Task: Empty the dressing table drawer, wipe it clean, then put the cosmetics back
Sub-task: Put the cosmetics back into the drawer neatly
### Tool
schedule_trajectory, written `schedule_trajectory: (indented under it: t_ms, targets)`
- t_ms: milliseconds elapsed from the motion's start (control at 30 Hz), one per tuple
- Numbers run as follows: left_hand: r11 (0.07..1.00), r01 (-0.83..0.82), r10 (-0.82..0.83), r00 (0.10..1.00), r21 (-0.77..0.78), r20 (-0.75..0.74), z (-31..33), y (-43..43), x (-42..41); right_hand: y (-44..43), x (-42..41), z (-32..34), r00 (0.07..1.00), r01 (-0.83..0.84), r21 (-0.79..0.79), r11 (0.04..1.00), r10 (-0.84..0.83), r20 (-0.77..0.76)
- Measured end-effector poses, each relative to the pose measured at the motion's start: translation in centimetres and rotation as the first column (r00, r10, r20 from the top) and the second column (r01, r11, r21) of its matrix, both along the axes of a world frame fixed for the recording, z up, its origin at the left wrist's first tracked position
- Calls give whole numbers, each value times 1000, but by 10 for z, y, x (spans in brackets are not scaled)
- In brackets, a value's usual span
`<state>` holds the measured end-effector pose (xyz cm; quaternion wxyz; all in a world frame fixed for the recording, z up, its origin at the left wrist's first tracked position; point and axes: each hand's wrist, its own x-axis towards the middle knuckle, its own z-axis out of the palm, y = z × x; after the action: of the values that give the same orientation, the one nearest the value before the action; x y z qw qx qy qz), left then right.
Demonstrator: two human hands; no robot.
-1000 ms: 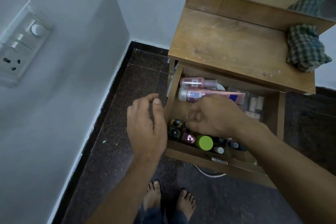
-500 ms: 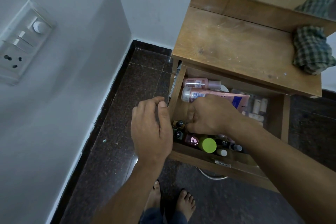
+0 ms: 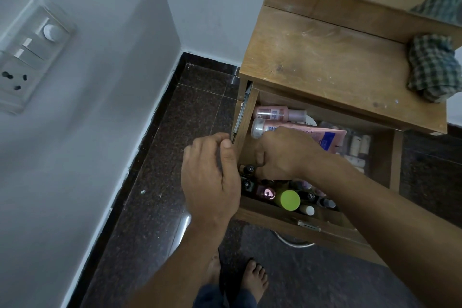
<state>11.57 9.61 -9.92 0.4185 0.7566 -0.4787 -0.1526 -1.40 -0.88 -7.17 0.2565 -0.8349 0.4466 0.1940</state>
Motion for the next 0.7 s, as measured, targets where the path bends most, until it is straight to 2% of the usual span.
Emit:
schedule_trajectory:
  t_ms: [367, 700]
  targets:
    - [1000, 11, -11, 1000, -12, -1, 0, 1, 0, 4, -8, 2, 994, 78, -127, 989, -67, 88]
    - [1000, 13, -13, 1000, -22, 15, 0, 1, -1, 4, -14, 5, 983, 145, -72, 987, -135, 121]
